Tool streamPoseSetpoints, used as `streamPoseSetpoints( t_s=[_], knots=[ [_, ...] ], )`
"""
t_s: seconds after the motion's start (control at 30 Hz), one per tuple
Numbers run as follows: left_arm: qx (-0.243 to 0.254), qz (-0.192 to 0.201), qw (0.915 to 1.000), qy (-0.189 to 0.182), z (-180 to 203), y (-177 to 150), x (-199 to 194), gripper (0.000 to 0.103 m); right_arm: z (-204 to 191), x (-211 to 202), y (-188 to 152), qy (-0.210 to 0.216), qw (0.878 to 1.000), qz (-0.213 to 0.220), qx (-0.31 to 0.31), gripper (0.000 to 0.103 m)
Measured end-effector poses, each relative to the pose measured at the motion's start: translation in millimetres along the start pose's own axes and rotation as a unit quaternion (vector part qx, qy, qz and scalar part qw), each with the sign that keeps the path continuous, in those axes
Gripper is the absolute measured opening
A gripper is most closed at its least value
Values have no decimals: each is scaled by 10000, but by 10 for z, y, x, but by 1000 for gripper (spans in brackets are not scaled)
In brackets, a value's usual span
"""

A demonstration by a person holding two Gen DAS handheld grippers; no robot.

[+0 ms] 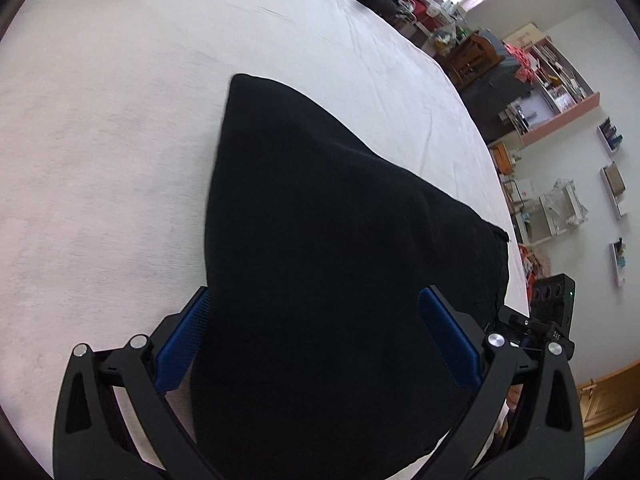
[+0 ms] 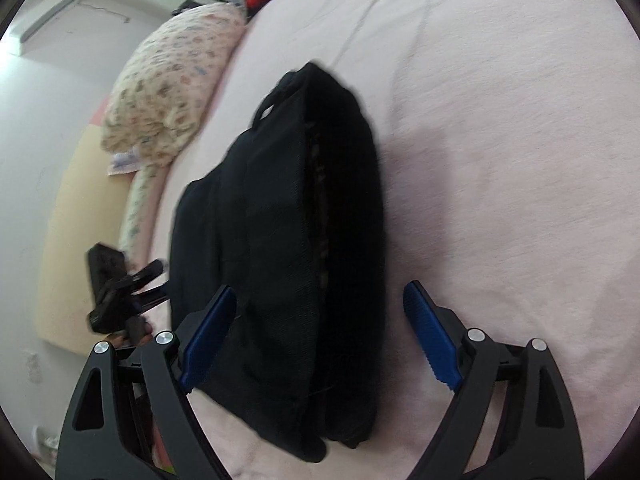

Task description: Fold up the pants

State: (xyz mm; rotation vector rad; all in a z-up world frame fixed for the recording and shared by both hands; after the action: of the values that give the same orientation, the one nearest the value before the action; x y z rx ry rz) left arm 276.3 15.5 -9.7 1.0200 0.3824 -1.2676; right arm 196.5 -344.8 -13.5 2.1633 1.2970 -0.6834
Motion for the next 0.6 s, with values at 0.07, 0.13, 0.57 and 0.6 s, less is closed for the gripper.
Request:
streamPoseSetpoints(
  t_s=[0.07, 0.13, 0.57, 0.6],
  knots=[
    [125, -105, 9998, -151, 55, -13, 2, 100, -26, 45, -43, 25, 9997, -137, -179, 88],
    [134, -172, 9992, -344, 74, -17, -16, 100, -52, 86, -63, 86, 9994, -210, -256, 88],
    [-534, -432, 9946, -774, -87, -23, 55, 93, -42, 146, -92, 182, 9994, -131, -248, 69],
    [-527, -436, 9949, -735, -89, -25, 48, 90, -20, 156, -95, 142, 9996, -125, -208, 67]
  ],
)
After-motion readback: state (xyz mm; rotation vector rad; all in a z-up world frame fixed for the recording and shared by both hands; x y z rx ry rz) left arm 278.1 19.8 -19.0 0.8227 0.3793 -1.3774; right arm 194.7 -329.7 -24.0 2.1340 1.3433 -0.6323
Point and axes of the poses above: each gripper's, at about its wrist camera, not at the fingertips, and x roughly the way its jaws point, z to its right, y to its top, the point moved 4 cm from there along x, roughly the way its jaws point, and after that the axes turned 7 degrees about x, right-handed, at the moved point
